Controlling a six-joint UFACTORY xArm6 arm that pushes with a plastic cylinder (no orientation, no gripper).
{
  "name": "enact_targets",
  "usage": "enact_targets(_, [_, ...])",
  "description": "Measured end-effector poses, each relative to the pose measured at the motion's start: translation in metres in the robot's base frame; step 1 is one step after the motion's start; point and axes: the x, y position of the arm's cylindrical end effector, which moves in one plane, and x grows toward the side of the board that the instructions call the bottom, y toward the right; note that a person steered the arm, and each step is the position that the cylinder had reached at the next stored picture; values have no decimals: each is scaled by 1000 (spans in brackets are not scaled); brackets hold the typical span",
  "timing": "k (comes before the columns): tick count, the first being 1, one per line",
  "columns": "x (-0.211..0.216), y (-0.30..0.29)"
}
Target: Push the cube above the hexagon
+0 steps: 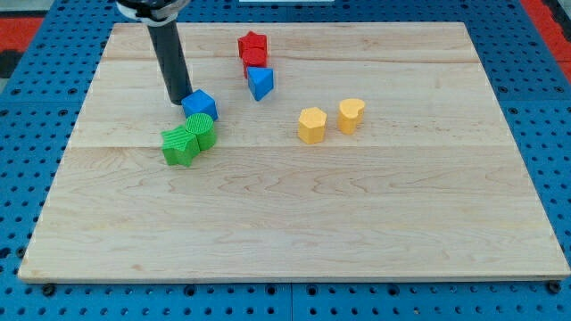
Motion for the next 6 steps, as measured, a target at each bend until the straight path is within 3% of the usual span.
enact_targets(2, [30,-14])
enact_targets(3, [33,20])
enact_targets(4, [24,48])
enact_targets(5, [18,31])
enact_targets(6, [11,65])
